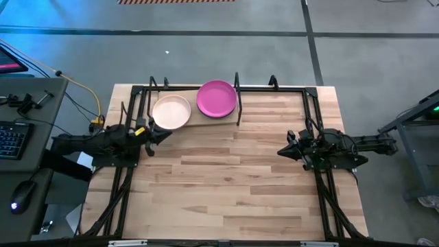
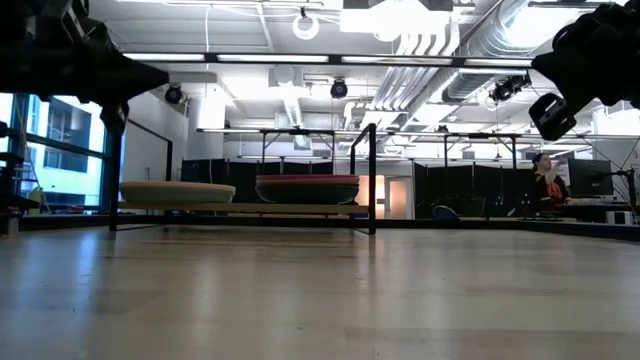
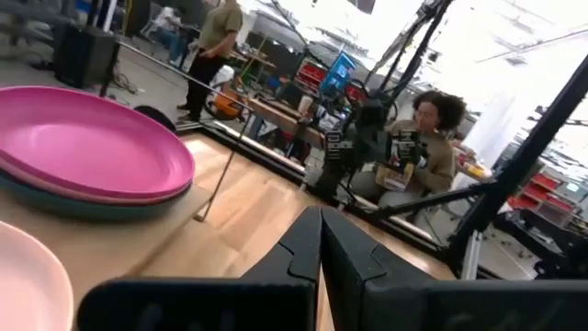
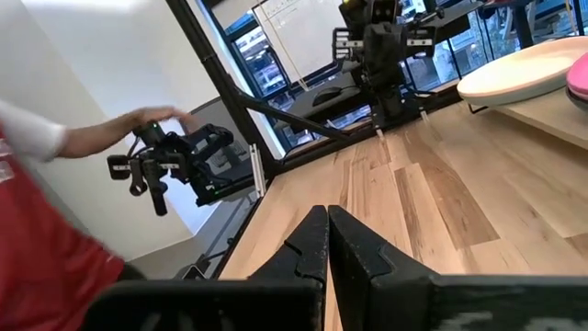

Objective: Place and stack plates onto a shelf
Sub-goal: Return to Home Position

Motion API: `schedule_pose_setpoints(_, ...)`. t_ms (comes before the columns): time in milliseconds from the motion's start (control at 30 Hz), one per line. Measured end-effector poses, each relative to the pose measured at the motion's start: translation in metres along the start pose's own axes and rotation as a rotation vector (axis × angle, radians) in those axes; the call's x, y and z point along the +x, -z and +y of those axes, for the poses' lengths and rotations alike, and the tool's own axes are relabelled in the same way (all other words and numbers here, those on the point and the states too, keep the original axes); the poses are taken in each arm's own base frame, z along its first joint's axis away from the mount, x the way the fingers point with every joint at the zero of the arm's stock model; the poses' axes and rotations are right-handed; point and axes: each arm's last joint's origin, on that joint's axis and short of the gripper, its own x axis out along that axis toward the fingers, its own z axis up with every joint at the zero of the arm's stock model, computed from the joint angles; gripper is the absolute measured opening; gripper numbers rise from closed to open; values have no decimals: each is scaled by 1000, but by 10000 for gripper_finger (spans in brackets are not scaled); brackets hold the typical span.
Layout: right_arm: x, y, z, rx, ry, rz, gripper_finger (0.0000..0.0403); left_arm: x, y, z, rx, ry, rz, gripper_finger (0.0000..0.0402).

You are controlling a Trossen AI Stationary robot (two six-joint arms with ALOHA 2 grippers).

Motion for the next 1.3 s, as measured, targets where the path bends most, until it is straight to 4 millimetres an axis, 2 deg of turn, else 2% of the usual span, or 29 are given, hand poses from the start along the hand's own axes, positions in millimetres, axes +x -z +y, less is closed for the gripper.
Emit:
schedule_pose_setpoints(567, 0, 0, 0, 1, 4, 5, 0, 0, 2, 3, 7, -43, 7, 0)
schedule_pose_setpoints(833, 0, 0, 0, 1, 4, 5, 0, 0, 3, 3, 263, -16, 17, 0)
schedule_pose_setpoints(1300, 0, 0, 0, 1, 5, 5, 0, 1, 5, 3, 218, 15, 45, 0)
